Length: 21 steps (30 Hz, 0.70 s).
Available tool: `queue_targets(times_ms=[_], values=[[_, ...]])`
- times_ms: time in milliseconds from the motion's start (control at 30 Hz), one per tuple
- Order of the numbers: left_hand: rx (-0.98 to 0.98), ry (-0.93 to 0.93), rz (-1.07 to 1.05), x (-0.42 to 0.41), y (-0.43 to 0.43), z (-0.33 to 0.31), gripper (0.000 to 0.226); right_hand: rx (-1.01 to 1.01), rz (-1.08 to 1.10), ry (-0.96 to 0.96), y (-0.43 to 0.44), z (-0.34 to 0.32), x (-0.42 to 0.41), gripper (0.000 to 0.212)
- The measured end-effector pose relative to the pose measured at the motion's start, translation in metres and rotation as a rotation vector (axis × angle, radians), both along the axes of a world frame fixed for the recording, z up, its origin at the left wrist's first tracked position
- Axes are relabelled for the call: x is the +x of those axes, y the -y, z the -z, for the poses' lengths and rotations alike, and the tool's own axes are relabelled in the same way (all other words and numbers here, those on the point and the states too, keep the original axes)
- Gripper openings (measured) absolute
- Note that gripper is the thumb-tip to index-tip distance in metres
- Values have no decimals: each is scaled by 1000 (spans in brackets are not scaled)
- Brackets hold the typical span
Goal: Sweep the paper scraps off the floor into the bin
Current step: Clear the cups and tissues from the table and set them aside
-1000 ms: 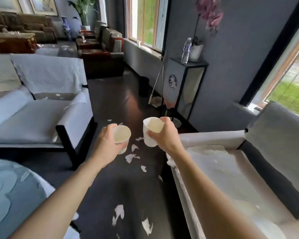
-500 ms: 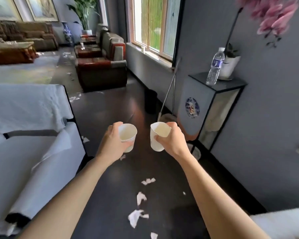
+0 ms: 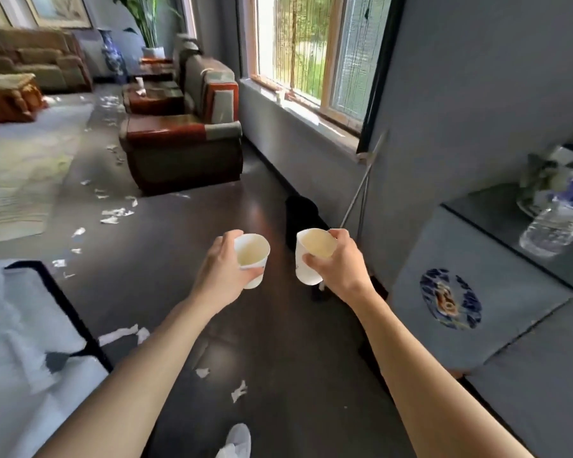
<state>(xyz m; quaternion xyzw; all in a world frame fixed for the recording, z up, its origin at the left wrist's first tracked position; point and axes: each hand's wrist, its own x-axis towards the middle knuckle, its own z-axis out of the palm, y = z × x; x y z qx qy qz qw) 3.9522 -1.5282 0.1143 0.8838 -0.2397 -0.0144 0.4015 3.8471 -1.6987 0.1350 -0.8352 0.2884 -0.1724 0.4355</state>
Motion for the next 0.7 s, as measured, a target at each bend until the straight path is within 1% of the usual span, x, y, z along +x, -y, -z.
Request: queue_targets(times_ms=[133, 300, 467, 700], values=[[38, 9, 35, 138, 54, -14, 75, 22, 60, 14, 46, -4, 130, 68], [103, 9, 118, 273, 138, -18, 75, 23, 138, 21, 116, -3, 253, 69], [123, -35, 198, 402, 234, 12, 73, 52, 181, -9, 209, 26, 379, 70], [137, -127, 257, 593, 400, 61, 75, 117, 245, -70, 374, 71, 568, 64]])
